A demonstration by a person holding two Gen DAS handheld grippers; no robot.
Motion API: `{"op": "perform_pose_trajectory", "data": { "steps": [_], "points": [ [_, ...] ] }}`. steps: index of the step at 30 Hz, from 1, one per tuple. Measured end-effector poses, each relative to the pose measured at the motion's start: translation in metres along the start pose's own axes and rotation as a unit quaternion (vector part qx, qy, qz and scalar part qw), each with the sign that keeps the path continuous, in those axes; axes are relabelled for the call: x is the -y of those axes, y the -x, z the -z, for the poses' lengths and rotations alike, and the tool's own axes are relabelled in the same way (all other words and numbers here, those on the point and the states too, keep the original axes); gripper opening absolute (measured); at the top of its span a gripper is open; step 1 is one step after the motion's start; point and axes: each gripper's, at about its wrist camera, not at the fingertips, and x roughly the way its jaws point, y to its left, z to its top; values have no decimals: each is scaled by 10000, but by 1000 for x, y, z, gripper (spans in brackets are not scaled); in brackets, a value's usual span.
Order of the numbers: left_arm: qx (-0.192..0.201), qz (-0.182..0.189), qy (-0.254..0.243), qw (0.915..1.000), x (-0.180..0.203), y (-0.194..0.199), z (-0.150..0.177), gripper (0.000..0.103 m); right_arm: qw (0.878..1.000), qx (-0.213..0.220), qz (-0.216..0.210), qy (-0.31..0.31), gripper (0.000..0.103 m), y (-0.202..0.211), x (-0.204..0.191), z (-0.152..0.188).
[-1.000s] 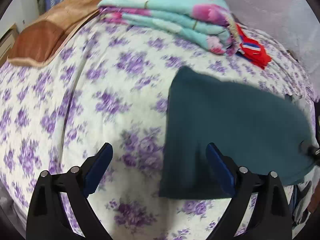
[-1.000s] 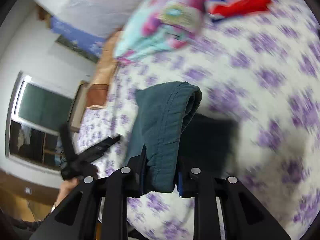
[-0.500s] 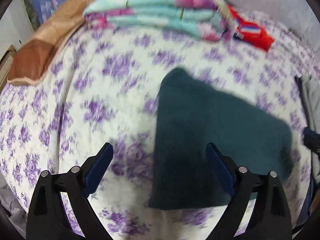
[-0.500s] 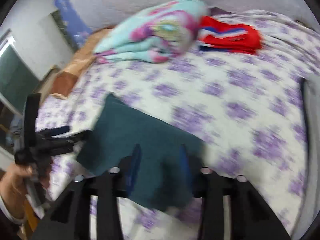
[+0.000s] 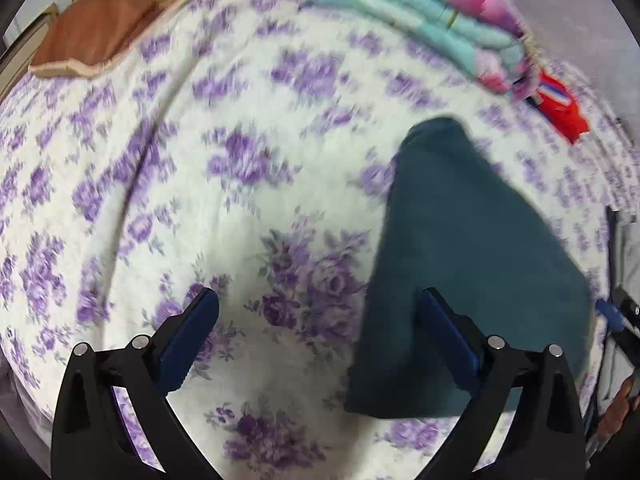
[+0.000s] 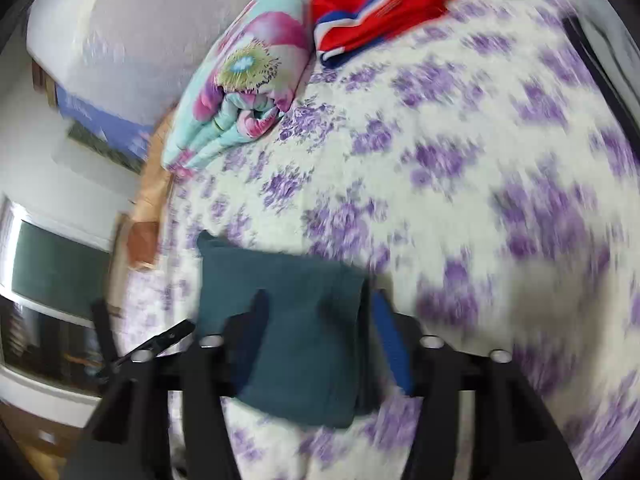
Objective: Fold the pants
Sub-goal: 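Lift the folded pants with the right tool and place them beside the floral blanket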
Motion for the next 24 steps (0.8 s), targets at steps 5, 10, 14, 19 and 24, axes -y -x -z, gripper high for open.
{"op": "perform_pose_trajectory", "data": {
  "steps": [5, 10, 14, 19, 24],
  "points": [
    [-401, 893, -341, 9946, 27, -9, -1, 98, 9981, -594, 24, -138, 68, -34, 11, 38],
    [-697, 899, -749, 9907, 43, -39, -1, 98, 9961, -718, -424, -297, 70, -54, 16, 55],
    [-762, 1026, -1019, 9865, 53, -43, -9, 95, 9945, -658, -660, -473, 67, -66, 11, 50],
    [-689, 1044, -1280, 9839, 64, -23, -6, 20, 9924, -920, -737, -341, 21, -67, -8, 48],
    [-322, 1138, -1647, 9792, 86, 29, 5, 19, 9900, -686, -1235, 0, 21, -13, -35, 38]
  ]
}}
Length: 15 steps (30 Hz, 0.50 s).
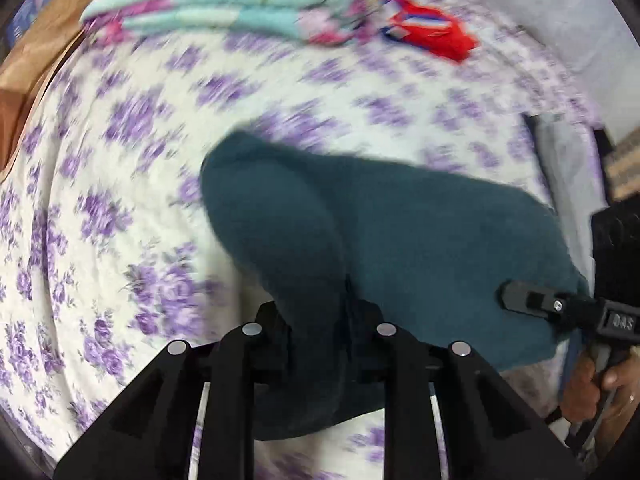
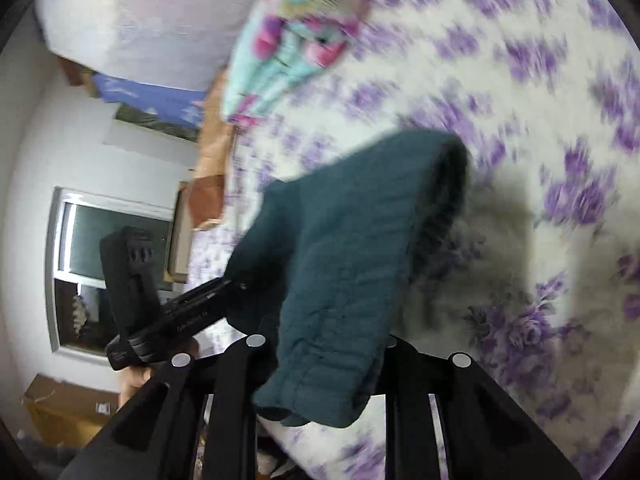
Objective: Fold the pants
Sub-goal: 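Lift the folded pants with the right tool and place them beside the floral blanket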
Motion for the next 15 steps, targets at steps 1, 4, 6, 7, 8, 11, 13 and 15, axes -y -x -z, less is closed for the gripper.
{"op": "perform_pose_trajectory", "data": {
  "steps": [1, 4, 6, 7, 8, 11, 13, 15],
  "points": [
    [117, 129, -29, 9998, 5, 10, -3, 19, 9999, 52, -14, 124, 21, 10, -7, -3],
    [668, 408, -233, 9967, 28, 44, -29, 19, 9977, 342, 70, 578, 20, 49, -29, -25],
    [1090, 628, -347, 9914, 47, 64, -61, 19, 9935, 688, 165, 890, 21, 85, -39, -50],
    [1249, 721, -386, 9888, 56, 70, -75, 19, 9897, 920, 178, 1080, 20, 101, -51, -72],
    [1440, 835, -446, 9850, 68, 75, -95, 19, 9864, 1099, 207, 1202, 21, 112, -57, -86],
    [1872, 700, -759, 9769, 107, 81, -157, 20, 9725, 1621, 395, 1628, 21, 148, -68, -141],
    [2077, 472, -950, 9724, 130, 76, -196, 20, 9620, 1885, 610, 1880, 21, 165, -66, -184],
    [2145, 530, -936, 9708, 147, 63, -238, 20, 9546, 2003, 884, 2022, 22, 167, -57, -227]
  ]
}}
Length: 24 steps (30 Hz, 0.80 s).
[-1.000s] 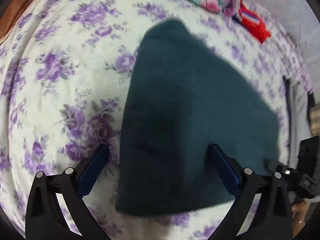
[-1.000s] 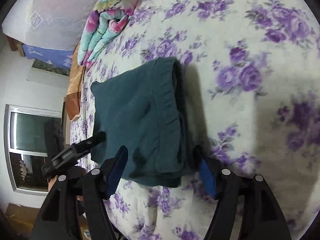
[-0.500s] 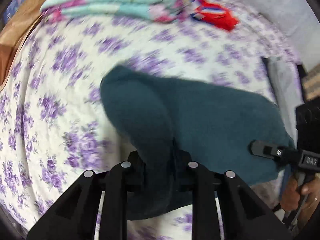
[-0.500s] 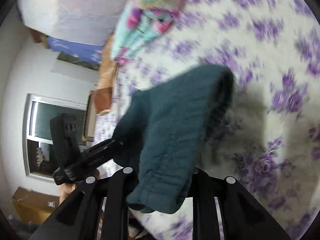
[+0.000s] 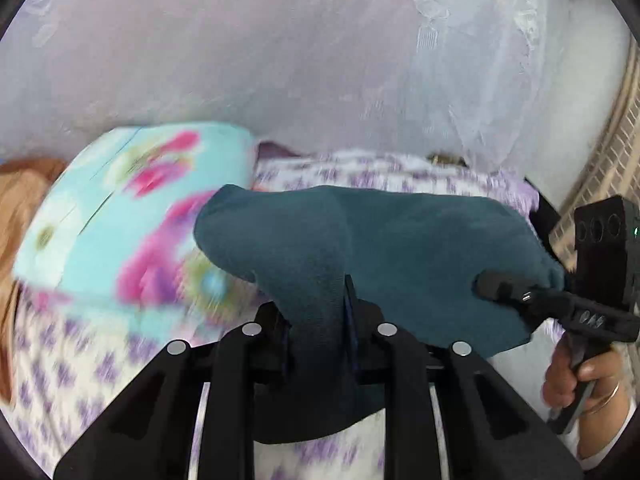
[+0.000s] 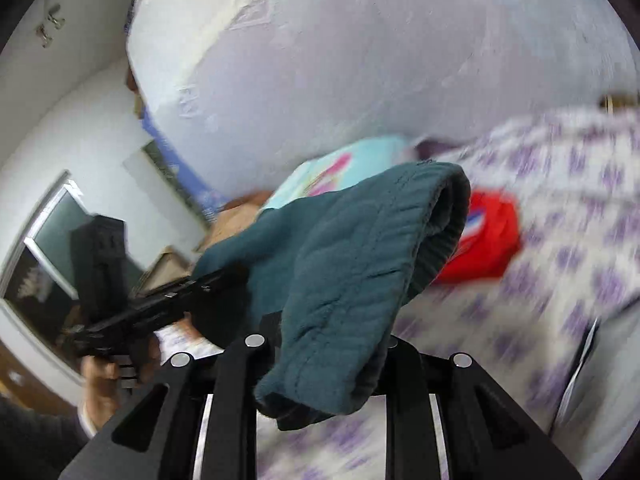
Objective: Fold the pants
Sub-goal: 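Lift the folded pants with the right tool and place them beside the floral blanket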
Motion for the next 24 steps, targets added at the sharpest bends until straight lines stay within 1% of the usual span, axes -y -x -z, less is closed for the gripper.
{"op": "perform_pose_trajectory", "data": {
  "steps": [2, 3, 4, 5, 6, 7, 8, 9, 10, 11, 12, 13, 14, 15, 16, 17, 19, 20, 21, 22, 24],
  "points": [
    [93, -136, -101, 9998, 5, -40, -29, 20, 9994, 2, 249, 243, 22, -24, 29, -29],
    [125, -375, -193, 9990, 6, -67, -42, 20, 9988, 2, 363, 332, 25, -36, 43, -38],
    [96, -554, -259, 9981, 6, -88, -49, 20, 9981, -59, 477, 390, 26, -57, 65, -49],
    [-93, -741, -273, 9968, 1, -122, -56, 20, 9973, -114, 626, 354, 27, -71, 82, -53],
    [-365, -760, -73, 9964, -9, -154, -58, 20, 9954, -205, 910, 219, 31, -92, 107, -58],
    [-547, -731, 78, 9958, -18, -176, -58, 21, 9940, -281, 1054, 125, 34, -107, 125, -58],
    [-840, -811, 186, 9930, -30, -214, -53, 21, 9907, -403, 1300, 12, 49, -129, 150, -57],
    [-1116, -975, 205, 9887, -39, -241, -46, 24, 9843, -491, 1691, -92, 66, -147, 171, -53],
    [-1450, -1195, 211, 9820, -47, -268, -36, 34, 9779, -574, 2004, -162, 67, -159, 185, -49],
    [-1864, -1577, 248, 9694, -59, -298, -19, 42, 9673, -861, 2374, -227, 69, -178, 206, -41],
    [-1768, -1634, 194, 9704, -60, -303, -14, 52, 9644, -1040, 2413, -293, 83, -188, 219, -34],
    [-1558, -1737, 81, 9724, -55, -302, -12, 57, 9646, -982, 2411, -428, 88, -189, 227, -28],
    [-1459, -1862, -97, 9716, -47, -302, -10, 61, 9660, -852, 2380, -549, 90, -186, 232, -25],
    [-1453, -1938, -235, 9699, -41, -304, -9, 68, 9665, -826, 2376, -520, 90, -185, 232, -24],
    [-1453, -2001, -337, 9684, -36, -305, -8, 71, 9661, -803, 2414, -440, 90, -182, 230, -24],
    [-1423, -2066, -372, 9673, -35, -305, -8, 71, 9640, -795, 2514, -343, 90, -177, 225, -24],
    [-1472, -2054, -296, 9671, -33, -300, -8, 71, 9610, -696, 2667, -231, 89, -165, 211, -23],
    [-1509, -1998, -195, 9680, -32, -293, -10, 71, 9601, -490, 2750, -143, 90, -150, 197, -25],
    [-1485, -1962, -153, 9691, -28, -286, -11, 73, 9588, -373, 2816, -64, 91, -140, 187, -25],
    [-1389, -1958, -124, 9707, -23, -273, -13, 83, 9567, -319, 2894, 28, 91, -131, 178, -23],
    [-1144, -2043, -116, 9721, -10, -248, -13, 95, 9512, -325, 3062, 206, 91, -108, 153, -16]
  ]
}}
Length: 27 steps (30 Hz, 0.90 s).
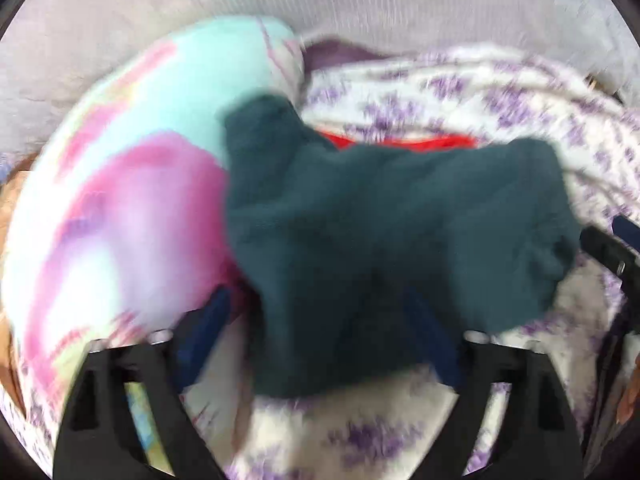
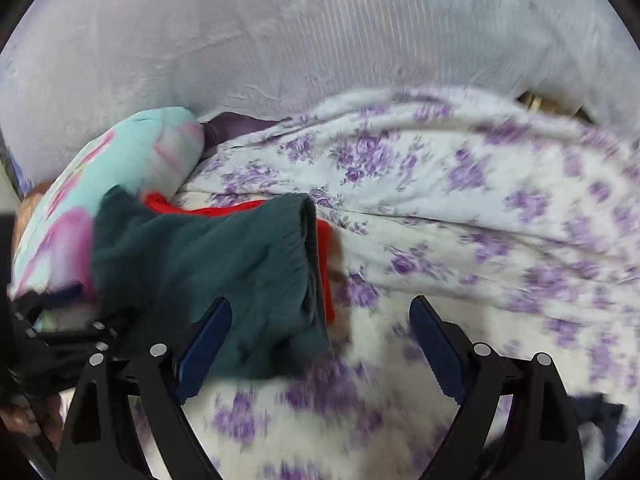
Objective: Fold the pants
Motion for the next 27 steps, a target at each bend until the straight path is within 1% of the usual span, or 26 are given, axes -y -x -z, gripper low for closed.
{"op": "perform_pose_trajectory", "data": {
  "steps": [1, 3, 4, 5, 7, 10, 11, 13, 14, 17, 19, 22, 25, 27],
  "points": [
    [107, -27, 43, 9999, -2, 17, 5, 96, 10000, -15, 43, -18, 91, 14, -4, 4],
    [249, 201, 165, 9994, -8, 51, 19, 98, 10000, 38, 24, -12, 91, 39, -5, 15],
    [283, 256, 209, 9991, -11, 63, 25, 98, 10000, 68, 60, 28, 91, 51, -9, 21],
    [330, 237, 270, 9988, -16, 81, 35, 98, 9998, 119, 138, 88, 93, 65, -16, 29],
    [374, 187, 283, 9987, -22, 101, 47, 98, 9994, 207, 205, 161, 95, 85, -25, 41],
    [503, 93, 280, 9983, -32, 144, 77, 98, 9988, 371, 252, 195, 98, 123, -38, 63],
    [542, 132, 325, 9979, -37, 159, 89, 98, 9985, 432, 298, 176, 99, 139, -43, 73],
    [505, 186, 463, 9975, -43, 175, 104, 98, 9986, 432, 275, 153, 99, 155, -48, 87],
    [478, 290, 544, 9970, -49, 184, 114, 98, 9989, 401, 198, 157, 99, 166, -53, 97],
    [388, 407, 644, 9963, -59, 201, 131, 98, 9992, 345, 99, 164, 99, 188, -63, 116],
    [396, 476, 632, 9961, -64, 213, 145, 98, 9993, 346, 41, 140, 99, 199, -68, 123],
    [357, 438, 659, 9962, -68, 225, 160, 98, 9992, 387, 49, 91, 99, 220, -75, 132],
    [405, 505, 710, 9954, -74, 242, 175, 98, 9988, 493, 6, 38, 99, 240, -82, 138],
    [443, 551, 666, 9953, -75, 253, 183, 98, 9979, 642, 48, 62, 99, 257, -89, 142]
  ]
}}
